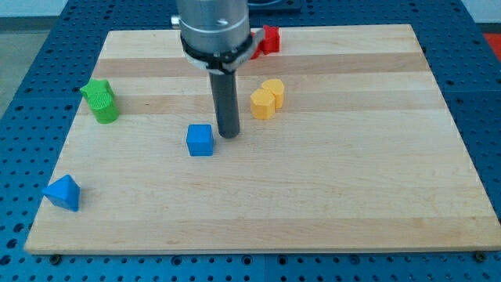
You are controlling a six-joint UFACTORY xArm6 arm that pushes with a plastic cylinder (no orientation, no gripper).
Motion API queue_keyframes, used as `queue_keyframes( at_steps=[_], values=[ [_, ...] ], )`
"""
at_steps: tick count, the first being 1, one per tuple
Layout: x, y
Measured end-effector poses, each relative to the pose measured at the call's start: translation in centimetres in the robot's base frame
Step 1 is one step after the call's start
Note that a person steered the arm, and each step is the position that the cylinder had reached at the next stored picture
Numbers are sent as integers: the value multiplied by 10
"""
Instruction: Push the blue cube to the right of the blue triangle
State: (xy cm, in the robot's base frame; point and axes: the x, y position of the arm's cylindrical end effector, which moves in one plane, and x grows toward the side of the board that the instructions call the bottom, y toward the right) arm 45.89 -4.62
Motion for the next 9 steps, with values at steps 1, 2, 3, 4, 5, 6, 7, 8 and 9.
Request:
queue_keyframes(
  at_steps=[1,2,3,4,5,6,7,8,9],
  values=[
    [36,-36],
    [47,-64],
    [47,-15],
    [20,11],
    [-10,-14],
    [-20,-61],
    [21,-110],
    [53,-139],
    [53,-120]
  ],
)
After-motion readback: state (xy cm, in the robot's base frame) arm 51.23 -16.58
